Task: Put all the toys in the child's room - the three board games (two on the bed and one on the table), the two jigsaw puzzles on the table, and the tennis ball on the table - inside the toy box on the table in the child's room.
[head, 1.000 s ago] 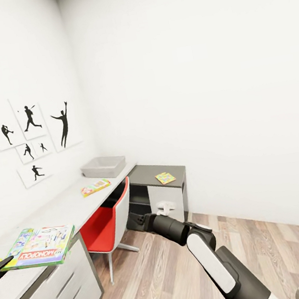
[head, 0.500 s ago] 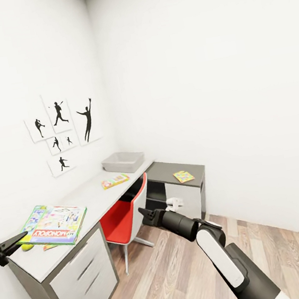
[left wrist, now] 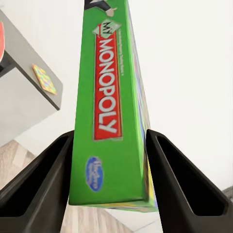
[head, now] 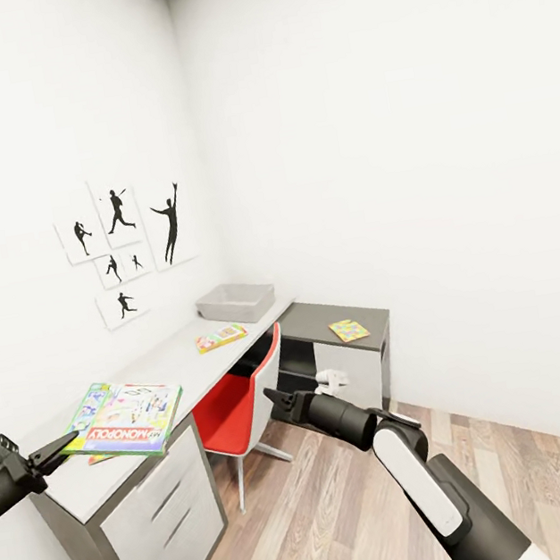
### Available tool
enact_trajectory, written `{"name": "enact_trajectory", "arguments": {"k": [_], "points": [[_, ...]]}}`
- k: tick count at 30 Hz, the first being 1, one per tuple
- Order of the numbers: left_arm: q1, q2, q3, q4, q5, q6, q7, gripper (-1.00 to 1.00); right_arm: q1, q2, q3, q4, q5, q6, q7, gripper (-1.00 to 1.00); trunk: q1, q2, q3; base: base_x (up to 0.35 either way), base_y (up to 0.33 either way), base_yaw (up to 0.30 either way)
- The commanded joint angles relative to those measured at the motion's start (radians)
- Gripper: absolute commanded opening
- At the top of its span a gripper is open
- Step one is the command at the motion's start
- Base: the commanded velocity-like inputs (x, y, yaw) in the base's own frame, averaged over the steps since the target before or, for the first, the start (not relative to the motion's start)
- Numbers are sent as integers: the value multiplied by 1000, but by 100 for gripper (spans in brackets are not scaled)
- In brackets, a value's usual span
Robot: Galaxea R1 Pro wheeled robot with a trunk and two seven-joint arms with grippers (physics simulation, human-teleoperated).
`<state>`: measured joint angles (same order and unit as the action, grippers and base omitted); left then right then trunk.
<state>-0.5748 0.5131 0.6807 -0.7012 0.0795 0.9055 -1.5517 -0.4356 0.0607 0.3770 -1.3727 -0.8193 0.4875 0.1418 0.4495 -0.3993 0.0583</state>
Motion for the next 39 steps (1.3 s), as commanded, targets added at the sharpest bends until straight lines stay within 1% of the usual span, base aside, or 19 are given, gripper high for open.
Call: {"name": "enact_trajectory", "arguments": {"k": [1,4,9,13,18,20,23,25,26,27,28,29,30,31,32,33,34,37,39], "points": [[0,-2,1,0,-2,8,-2,-100,0,0,-1,0,-3,4,2,100,0,-1,0,62,-34,1],[0,-8,1,0,-3,6,0,-100,-1,-1,-1,0,-3,5,2,100,0,-1,0,161,-71,0],[0,-11,3,0,5,7,60,-100,-1,0,0,-2,-3,4,1,100,0,-1,0,245,-55,0],[-1,-11,4,-1,8,8,84,-100,-1,-1,-1,-5,-3,5,1,100,0,-1,0,112,-13,0],[-5,-11,7,-1,10,14,93,-100,0,-1,0,-67,-3,13,-2,100,0,-1,0,29,-3,0],[-16,-13,7,-1,10,21,99,-100,-2,1,-1,-84,-3,34,-8,100,0,-1,0,7,-1,0],[-89,-31,7,-2,8,52,125,-100,-42,13,-22,-114,-2,174,-29,100,0,-1,0,3,0,0],[-172,-52,6,-2,8,75,183,-100,-138,32,-78,-146,-3,313,-86,100,0,-1,0,1,0,0],[-216,-62,6,-1,9,83,224,-100,-193,51,-106,-150,-3,364,-131,100,0,-1,0,0,0,0],[-263,-69,6,-1,9,88,268,-100,-249,76,-128,-149,-4,403,-184,100,0,-1,0,0,0,0],[-287,-73,5,-1,9,92,290,-100,-277,90,-136,-147,-4,419,-214,100,0,-1,0,0,0,0],[-362,-90,4,0,9,105,356,-100,-368,114,-153,-134,-4,468,-311,100,0,-1,0,0,0,0],[-408,-102,3,1,9,112,396,-100,-428,114,-160,-118,-5,494,-371,100,0,-1,0,0,0,0],[-430,-109,3,2,8,114,415,-100,-457,114,-163,-107,-6,504,-398,100,0,-1,0,0,0,0],[-471,-119,2,5,8,118,449,-100,-512,114,-167,-79,-10,518,-445,100,0,-1,0,0,0,0],[-492,-123,2,10,8,120,467,-100,-542,114,-168,-60,-13,522,-466,100,0,-1,0,0,0,0],[-532,-134,2,29,8,122,502,-100,-596,114,-170,-20,-21,529,-497,100,0,-1,0,0,0,0],[-613,-156,1,108,8,123,576,-100,-701,114,-183,89,-41,538,-535,100,0,-1,0,0,0,0],[-645,-161,1,140,8,122,602,-100,-739,114,-195,141,-47,539,-542,100,0,-1,0,0,0,0]]}}
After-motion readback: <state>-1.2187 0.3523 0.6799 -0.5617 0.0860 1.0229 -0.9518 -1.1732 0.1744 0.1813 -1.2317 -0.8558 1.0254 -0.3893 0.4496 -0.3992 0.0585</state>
